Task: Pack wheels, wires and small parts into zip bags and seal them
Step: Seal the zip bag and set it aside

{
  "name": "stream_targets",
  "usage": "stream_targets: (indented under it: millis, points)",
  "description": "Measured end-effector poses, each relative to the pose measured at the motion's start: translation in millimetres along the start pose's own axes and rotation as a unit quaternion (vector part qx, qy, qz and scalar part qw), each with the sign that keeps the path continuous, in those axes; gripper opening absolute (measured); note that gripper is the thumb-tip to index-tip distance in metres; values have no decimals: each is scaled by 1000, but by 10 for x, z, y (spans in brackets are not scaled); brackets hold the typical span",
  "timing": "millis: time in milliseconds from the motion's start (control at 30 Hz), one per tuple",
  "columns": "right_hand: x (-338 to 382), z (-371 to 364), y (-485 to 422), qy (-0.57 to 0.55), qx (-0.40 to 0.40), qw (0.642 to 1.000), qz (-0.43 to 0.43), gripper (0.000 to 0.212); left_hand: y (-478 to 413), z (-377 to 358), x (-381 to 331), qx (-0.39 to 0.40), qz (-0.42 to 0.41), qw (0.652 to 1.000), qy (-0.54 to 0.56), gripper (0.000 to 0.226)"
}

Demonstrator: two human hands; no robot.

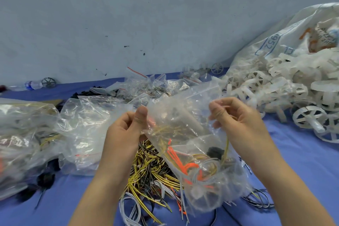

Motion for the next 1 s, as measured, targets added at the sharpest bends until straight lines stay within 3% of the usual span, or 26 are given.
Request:
stream_targets:
  millis: [100, 167, 233, 333, 433, 533, 633, 733, 900, 1000]
  points:
    - [-57, 62, 5, -10, -18, 1000, 0, 12, 0, -293, 313, 91, 96, 982, 138, 54]
    - [-49, 110, 9, -21, -26, 999, 3, 13, 57, -515, 380, 174, 126, 962, 167, 72]
    - [-31, 144, 19, -29, -29, 999, 7, 14, 187, -730, 370, 274, 110, 951, 91, 80]
    - [38, 148, 33, -34, -32, 999, 20, 13, 431, -943, 413, 341, 54, 933, -99, 46]
    - [132, 58, 59, 1, -18, 999, 47, 9, 473, -962, 439, 307, 29, 937, -163, 27]
    - [232, 0, 71, 37, -17, 997, 69, 8, 407, -822, 274, 260, 3, 954, -148, 17]
    - [316, -51, 54, 55, -13, 995, 82, 11, 298, -592, 182, 206, -20, 970, -129, 24]
    - [309, -123, 50, 56, -3, 995, 78, 22, 196, -307, 266, 142, 30, 989, -36, 38]
    - [244, -318, 46, 66, 14, 995, 70, 27, -131, 503, 102, -7, 45, 989, 140, 23]
    - [170, -475, 49, 80, 36, 995, 56, 26, -440, 1202, -179, -109, 36, 979, 170, 21]
Point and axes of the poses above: each hand's wrist, its own y-axis away from the middle knuckle, its own z-axis out of the back of the hand, x = y × z, the point moved 10 cm from there along -y, towards the middle knuckle, and after that the axes turned 2 degrees about z, right-handed, at the moved point
